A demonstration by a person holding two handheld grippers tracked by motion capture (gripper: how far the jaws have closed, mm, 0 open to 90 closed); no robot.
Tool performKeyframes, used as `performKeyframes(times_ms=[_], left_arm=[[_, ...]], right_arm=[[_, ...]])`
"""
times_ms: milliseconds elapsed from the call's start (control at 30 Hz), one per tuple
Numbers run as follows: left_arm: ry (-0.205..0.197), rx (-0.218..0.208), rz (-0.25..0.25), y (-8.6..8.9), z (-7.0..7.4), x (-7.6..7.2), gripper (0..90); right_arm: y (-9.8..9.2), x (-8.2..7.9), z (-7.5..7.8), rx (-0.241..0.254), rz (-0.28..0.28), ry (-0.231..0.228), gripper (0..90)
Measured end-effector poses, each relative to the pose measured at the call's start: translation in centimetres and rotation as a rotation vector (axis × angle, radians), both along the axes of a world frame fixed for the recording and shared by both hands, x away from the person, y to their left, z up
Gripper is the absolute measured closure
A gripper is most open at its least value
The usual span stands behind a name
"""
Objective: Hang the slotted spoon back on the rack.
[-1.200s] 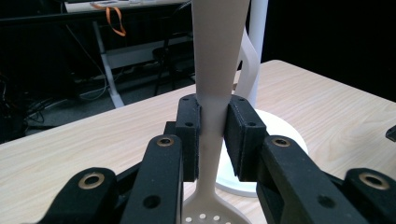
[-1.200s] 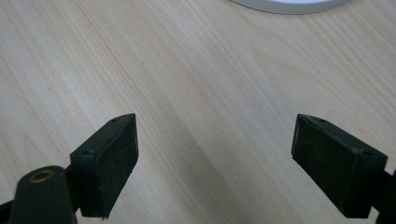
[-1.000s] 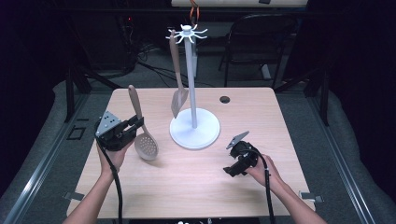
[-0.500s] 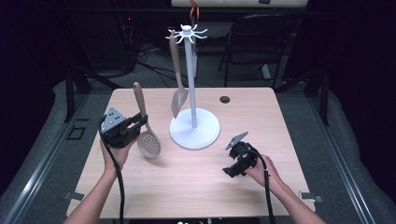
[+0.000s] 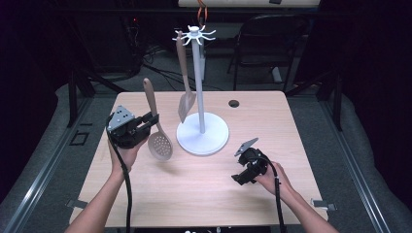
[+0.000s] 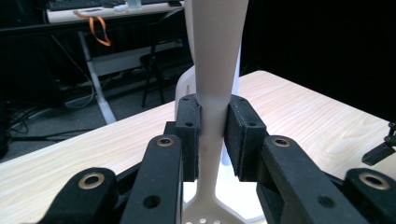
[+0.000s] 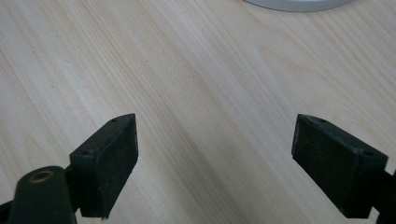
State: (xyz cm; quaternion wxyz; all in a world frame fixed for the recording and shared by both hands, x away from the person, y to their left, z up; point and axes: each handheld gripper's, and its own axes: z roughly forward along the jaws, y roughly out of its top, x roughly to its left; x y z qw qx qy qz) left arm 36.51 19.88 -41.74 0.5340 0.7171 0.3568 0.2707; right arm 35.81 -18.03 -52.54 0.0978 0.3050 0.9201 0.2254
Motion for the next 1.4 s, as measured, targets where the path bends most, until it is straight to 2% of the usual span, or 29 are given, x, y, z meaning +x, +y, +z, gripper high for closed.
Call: performKeyframes(times_ms=[300, 633, 833, 967, 1033, 1100, 1400], left_arm=[[-0.020, 0.025, -0.028, -1.4, 1.5, 0.4, 75.9], [-0.042, 0.033, -0.044, -3.0, 2.7, 1.0, 75.9], [-0.044, 0.046, -0.051, -4.2, 3.4, 1.5, 76.0], [-0.045, 0.045, -0.055, -4.8, 3.8, 2.0, 75.9], [-0.046, 0.045, -0.058, -5.2, 4.1, 2.2, 75.9], [-0.048, 0.048, -0.060, -5.5, 4.4, 2.3, 76.0], [-0.045, 0.043, -0.056, -6.6, 5.6, 3.5, 75.9]], right_arm=[[-0.2, 0.2, -0.2, -0.008, -0.018, -0.002, 14.2], [-0.1, 0.1, -0.2, -0.007, -0.021, -0.001, 14.1], [-0.2, 0.1, -0.2, -0.007, -0.020, -0.001, 14.1], [-0.2, 0.1, -0.2, -0.006, -0.019, 0.000, 14.1], [-0.2, 0.2, -0.1, -0.021, -0.012, 0.001, 14.2], [-0.2, 0.2, -0.2, -0.008, -0.013, -0.004, 14.1], [-0.3, 0.2, -0.1, -0.011, -0.013, -0.004, 14.2]])
